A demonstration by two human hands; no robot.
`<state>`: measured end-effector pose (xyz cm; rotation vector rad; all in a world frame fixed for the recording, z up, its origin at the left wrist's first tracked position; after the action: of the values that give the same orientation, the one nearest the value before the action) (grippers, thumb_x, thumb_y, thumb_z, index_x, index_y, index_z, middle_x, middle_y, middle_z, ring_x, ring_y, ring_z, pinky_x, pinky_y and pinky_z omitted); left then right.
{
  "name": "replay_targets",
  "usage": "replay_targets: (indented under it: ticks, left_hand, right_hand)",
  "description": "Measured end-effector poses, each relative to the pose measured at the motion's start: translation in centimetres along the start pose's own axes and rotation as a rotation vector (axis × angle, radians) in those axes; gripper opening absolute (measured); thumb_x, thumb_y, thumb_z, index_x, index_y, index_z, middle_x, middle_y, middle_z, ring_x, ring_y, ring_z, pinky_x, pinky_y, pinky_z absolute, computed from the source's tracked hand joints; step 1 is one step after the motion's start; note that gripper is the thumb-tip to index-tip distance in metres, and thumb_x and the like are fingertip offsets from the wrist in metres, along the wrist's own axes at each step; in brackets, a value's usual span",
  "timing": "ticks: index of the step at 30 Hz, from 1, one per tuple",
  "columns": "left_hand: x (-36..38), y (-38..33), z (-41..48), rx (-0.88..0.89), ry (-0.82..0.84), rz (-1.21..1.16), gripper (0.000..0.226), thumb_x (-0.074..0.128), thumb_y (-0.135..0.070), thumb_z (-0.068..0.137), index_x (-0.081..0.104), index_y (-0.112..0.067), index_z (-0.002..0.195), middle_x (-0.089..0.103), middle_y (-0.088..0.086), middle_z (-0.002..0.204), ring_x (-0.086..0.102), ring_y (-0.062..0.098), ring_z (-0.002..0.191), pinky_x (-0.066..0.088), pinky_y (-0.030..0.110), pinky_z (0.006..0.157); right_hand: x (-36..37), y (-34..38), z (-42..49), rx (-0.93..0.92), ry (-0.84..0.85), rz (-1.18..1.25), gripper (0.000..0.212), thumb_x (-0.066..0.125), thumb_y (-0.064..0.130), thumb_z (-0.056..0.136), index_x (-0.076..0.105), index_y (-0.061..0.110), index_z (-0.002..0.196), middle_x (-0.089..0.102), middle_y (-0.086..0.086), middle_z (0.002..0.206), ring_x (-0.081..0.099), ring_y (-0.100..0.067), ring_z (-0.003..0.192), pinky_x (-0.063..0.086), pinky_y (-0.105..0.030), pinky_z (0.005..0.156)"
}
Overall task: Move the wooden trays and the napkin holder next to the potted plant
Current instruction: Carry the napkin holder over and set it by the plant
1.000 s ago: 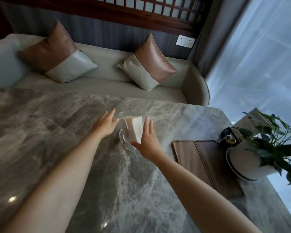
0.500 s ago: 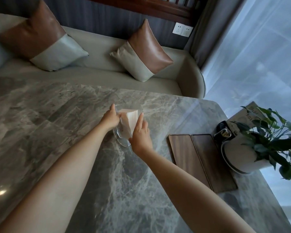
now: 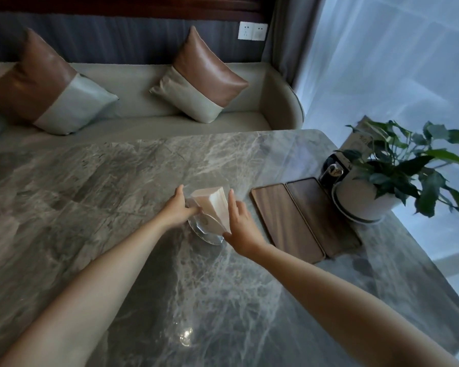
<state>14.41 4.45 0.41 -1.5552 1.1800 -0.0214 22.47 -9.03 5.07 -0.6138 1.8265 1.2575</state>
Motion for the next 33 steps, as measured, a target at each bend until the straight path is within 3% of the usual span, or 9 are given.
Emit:
replay_targets:
  ticks: [4, 8, 14, 17, 19, 24, 27, 30, 33]
  left_hand:
    - [2.5, -0.6, -2.3, -0.001, 0.021, -0.045, 0.091, 0.078, -0.02, 0.071, 0.02, -0.007, 0.14, 0.057, 0.017, 0.125, 0.055, 0.03, 0.113, 0.041, 0.032, 0.088]
    - [5.7, -0.9, -5.1, -0.01, 0.1, -0.012, 0.085, 0.079, -0.023, 0.07, 0.029, -0.01, 0.138, 0.059, 0.017, 0.118, 0.057, 0.028, 0.109, 0.041, 0.029, 0.085]
    - [10.8, -2.7, -9.1, 0.012, 0.252, 0.062, 0.049, 0.076, -0.024, 0.074, 0.042, -0.012, 0.107, 0.058, 0.004, 0.093, 0.056, 0.009, 0.073, 0.043, 0.021, 0.059]
    - [13.1, -4.4, -10.5, 0.047, 0.293, 0.129, 0.053, 0.075, -0.027, 0.074, 0.041, -0.013, 0.111, 0.055, -0.01, 0.081, 0.052, -0.004, 0.068, 0.037, 0.008, 0.049]
    - [14.4, -6.1, -11.2, 0.082, 0.301, 0.146, 0.056, 0.076, -0.027, 0.073, 0.042, -0.01, 0.115, 0.056, -0.012, 0.078, 0.053, -0.003, 0.07, 0.039, 0.01, 0.054]
    - [17.8, -12.0, -12.0, 0.179, 0.307, 0.184, 0.049, 0.076, -0.032, 0.071, 0.045, -0.014, 0.105, 0.065, -0.001, 0.09, 0.062, 0.016, 0.086, 0.048, 0.031, 0.076]
    - [20.6, -16.2, -12.0, 0.27, 0.312, 0.217, 0.048, 0.076, -0.038, 0.069, 0.048, -0.016, 0.101, 0.065, -0.003, 0.091, 0.062, 0.012, 0.081, 0.047, 0.026, 0.067]
    - [23.8, -20.4, -11.6, 0.349, 0.274, 0.277, 0.057, 0.076, -0.042, 0.067, 0.052, -0.014, 0.111, 0.06, -0.002, 0.096, 0.056, 0.015, 0.089, 0.04, 0.025, 0.073]
    - [28.1, -24.0, -11.6, 0.393, 0.33, 0.254, 0.061, 0.075, -0.044, 0.068, 0.051, -0.013, 0.115, 0.058, -0.002, 0.097, 0.056, 0.014, 0.088, 0.042, 0.024, 0.067]
  right_hand:
    - [-0.7, -2.3, -3.7, -0.04, 0.021, -0.04, 0.098, 0.06, 0.008, 0.081, -0.017, 0.012, 0.142, 0.025, -0.018, 0.144, 0.037, -0.034, 0.124, 0.035, -0.035, 0.101]
    - [-1.3, -4.8, -8.1, -0.066, 0.041, -0.039, 0.101, 0.063, 0.012, 0.081, -0.017, 0.017, 0.142, 0.028, -0.015, 0.141, 0.039, -0.03, 0.121, 0.038, -0.035, 0.1]
    - [-2.3, -8.8, -13.8, -0.076, 0.039, -0.001, 0.101, 0.065, 0.013, 0.079, -0.013, 0.021, 0.142, 0.034, -0.011, 0.135, 0.042, -0.024, 0.114, 0.035, -0.023, 0.092]
    - [-3.4, -10.8, -16.1, -0.054, 0.027, 0.07, 0.108, 0.067, 0.013, 0.077, -0.021, 0.041, 0.132, 0.037, -0.008, 0.131, 0.046, -0.025, 0.11, 0.043, -0.03, 0.093]
    - [-4.7, -12.0, -17.6, -0.054, -0.006, 0.079, 0.109, 0.068, 0.015, 0.077, -0.023, 0.052, 0.125, 0.037, -0.006, 0.131, 0.047, -0.024, 0.11, 0.044, -0.031, 0.093]
    - [-9.6, -15.5, -20.9, -0.057, -0.186, 0.064, 0.104, 0.069, 0.024, 0.076, -0.018, 0.047, 0.128, 0.041, -0.008, 0.132, 0.046, -0.019, 0.112, 0.033, -0.012, 0.087]
    - [-12.7, -18.1, -23.2, -0.033, -0.27, 0.061, 0.103, 0.07, 0.023, 0.076, -0.014, 0.047, 0.13, 0.043, -0.009, 0.131, 0.046, -0.018, 0.112, 0.034, -0.015, 0.09]
    - [-15.5, -21.1, -25.5, 0.017, -0.342, 0.057, 0.098, 0.072, 0.02, 0.075, -0.005, 0.043, 0.132, 0.044, -0.012, 0.131, 0.044, -0.013, 0.108, 0.038, -0.021, 0.094]
    - [-17.7, -24.9, -27.6, 0.111, -0.404, 0.048, 0.096, 0.073, 0.018, 0.073, 0.001, 0.034, 0.134, 0.045, -0.013, 0.132, 0.042, -0.011, 0.105, 0.034, -0.017, 0.093]
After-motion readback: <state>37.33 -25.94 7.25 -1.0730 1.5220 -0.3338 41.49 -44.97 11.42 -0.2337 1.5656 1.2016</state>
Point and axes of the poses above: each hand's wrist, its own z-axis towards the middle knuckle, its own x-axis out of the palm, y = z × x, the point moved 10 cm from there along z, towards the middle knuckle
